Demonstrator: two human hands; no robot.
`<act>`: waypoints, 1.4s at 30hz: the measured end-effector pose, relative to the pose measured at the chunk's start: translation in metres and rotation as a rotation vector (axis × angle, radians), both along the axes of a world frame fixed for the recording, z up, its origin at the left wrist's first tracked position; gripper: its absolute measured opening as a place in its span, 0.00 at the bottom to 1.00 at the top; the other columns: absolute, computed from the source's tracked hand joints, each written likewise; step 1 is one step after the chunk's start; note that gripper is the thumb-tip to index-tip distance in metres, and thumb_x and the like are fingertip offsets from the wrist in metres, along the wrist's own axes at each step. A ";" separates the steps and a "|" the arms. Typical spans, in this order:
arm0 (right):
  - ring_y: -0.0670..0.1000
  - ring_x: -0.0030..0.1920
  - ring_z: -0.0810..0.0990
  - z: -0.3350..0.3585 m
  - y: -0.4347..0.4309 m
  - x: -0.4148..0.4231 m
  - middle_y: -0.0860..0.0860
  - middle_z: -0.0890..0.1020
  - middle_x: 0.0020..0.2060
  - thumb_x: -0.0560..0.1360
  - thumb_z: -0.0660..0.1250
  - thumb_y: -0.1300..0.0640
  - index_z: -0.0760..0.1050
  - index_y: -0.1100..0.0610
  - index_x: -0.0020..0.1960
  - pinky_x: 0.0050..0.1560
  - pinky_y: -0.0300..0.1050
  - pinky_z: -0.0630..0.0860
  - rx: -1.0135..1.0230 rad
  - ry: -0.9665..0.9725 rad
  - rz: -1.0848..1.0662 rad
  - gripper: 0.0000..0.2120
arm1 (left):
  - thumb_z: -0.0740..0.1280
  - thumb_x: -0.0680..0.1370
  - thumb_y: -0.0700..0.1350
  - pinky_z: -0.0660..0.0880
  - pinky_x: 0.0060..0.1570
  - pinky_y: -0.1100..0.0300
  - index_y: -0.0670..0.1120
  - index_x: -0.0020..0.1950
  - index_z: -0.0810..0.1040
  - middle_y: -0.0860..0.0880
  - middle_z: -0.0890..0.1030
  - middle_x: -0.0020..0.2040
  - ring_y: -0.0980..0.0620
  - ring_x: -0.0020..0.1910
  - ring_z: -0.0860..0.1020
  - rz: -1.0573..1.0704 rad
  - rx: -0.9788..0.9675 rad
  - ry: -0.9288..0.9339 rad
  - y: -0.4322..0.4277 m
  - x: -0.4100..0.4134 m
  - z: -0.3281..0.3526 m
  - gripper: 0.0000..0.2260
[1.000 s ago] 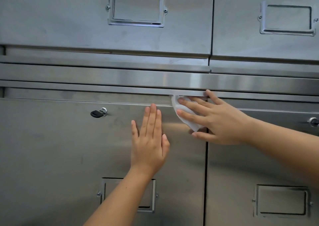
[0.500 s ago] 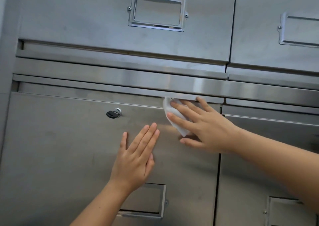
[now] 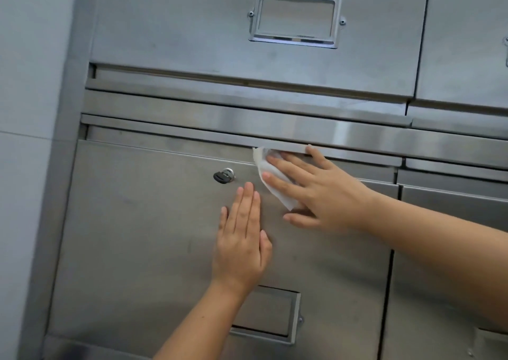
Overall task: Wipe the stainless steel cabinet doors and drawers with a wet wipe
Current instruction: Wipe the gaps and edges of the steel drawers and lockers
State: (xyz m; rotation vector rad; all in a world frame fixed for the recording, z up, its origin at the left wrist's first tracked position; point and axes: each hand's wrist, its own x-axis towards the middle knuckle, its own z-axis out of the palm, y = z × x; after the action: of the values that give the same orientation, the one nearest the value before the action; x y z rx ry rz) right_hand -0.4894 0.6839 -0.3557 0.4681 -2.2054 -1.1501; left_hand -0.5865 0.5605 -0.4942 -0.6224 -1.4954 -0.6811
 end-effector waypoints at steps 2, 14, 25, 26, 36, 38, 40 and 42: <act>0.54 0.75 0.46 0.000 -0.016 -0.014 0.55 0.46 0.76 0.77 0.48 0.37 0.42 0.52 0.76 0.70 0.57 0.34 0.020 0.013 0.031 0.35 | 0.54 0.74 0.43 0.53 0.70 0.51 0.39 0.71 0.61 0.42 0.63 0.71 0.48 0.71 0.60 -0.001 -0.019 0.007 -0.004 -0.002 0.000 0.25; 0.45 0.75 0.51 0.035 -0.030 -0.026 0.46 0.51 0.76 0.78 0.43 0.39 0.42 0.47 0.76 0.67 0.54 0.25 0.156 -0.111 0.090 0.29 | 0.53 0.75 0.45 0.49 0.69 0.42 0.37 0.71 0.63 0.41 0.63 0.72 0.45 0.72 0.59 0.057 0.158 -0.121 -0.017 -0.005 -0.005 0.26; 0.42 0.74 0.48 0.045 -0.082 -0.050 0.45 0.45 0.76 0.78 0.44 0.38 0.40 0.45 0.76 0.68 0.58 0.26 0.231 -0.161 0.054 0.30 | 0.52 0.75 0.44 0.52 0.66 0.37 0.40 0.72 0.65 0.44 0.62 0.73 0.46 0.72 0.61 0.041 0.363 -0.263 -0.019 -0.007 -0.007 0.25; 0.41 0.74 0.48 0.047 -0.085 -0.051 0.45 0.45 0.76 0.78 0.45 0.38 0.39 0.44 0.76 0.68 0.58 0.26 0.239 -0.175 0.045 0.30 | 0.52 0.74 0.44 0.52 0.67 0.38 0.40 0.72 0.65 0.44 0.63 0.73 0.47 0.72 0.61 0.021 0.380 -0.263 -0.020 -0.008 -0.008 0.25; 0.43 0.74 0.49 0.050 -0.121 -0.067 0.46 0.45 0.76 0.75 0.40 0.34 0.44 0.41 0.75 0.67 0.57 0.25 0.238 -0.203 0.046 0.30 | 0.52 0.75 0.43 0.47 0.69 0.44 0.43 0.74 0.57 0.47 0.61 0.74 0.51 0.73 0.57 -0.035 0.431 -0.226 -0.019 -0.013 -0.011 0.26; 0.43 0.75 0.47 0.050 -0.129 -0.073 0.46 0.43 0.76 0.74 0.38 0.34 0.42 0.40 0.75 0.67 0.57 0.25 0.231 -0.211 0.048 0.30 | 0.52 0.75 0.43 0.47 0.69 0.44 0.41 0.74 0.59 0.46 0.61 0.74 0.50 0.73 0.58 -0.032 0.502 -0.249 -0.019 -0.015 -0.012 0.26; 0.43 0.75 0.45 0.049 -0.136 -0.080 0.46 0.42 0.76 0.74 0.36 0.34 0.41 0.40 0.75 0.67 0.58 0.25 0.225 -0.215 0.051 0.30 | 0.52 0.75 0.43 0.49 0.68 0.43 0.39 0.73 0.62 0.44 0.62 0.73 0.49 0.73 0.58 -0.014 0.566 -0.287 -0.019 -0.016 -0.012 0.26; 0.44 0.75 0.45 0.048 -0.144 -0.087 0.46 0.42 0.76 0.76 0.38 0.36 0.41 0.40 0.75 0.67 0.58 0.26 0.234 -0.198 0.065 0.28 | 0.51 0.75 0.44 0.51 0.67 0.41 0.38 0.72 0.62 0.43 0.61 0.73 0.48 0.73 0.57 0.005 0.629 -0.338 -0.019 -0.017 -0.012 0.26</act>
State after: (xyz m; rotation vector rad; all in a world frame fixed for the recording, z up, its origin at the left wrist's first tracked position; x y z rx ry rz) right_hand -0.5761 0.5398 -0.3079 0.7762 -2.2110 -1.3847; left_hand -0.6038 0.5413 -0.5058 -0.0190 -1.4723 -1.2292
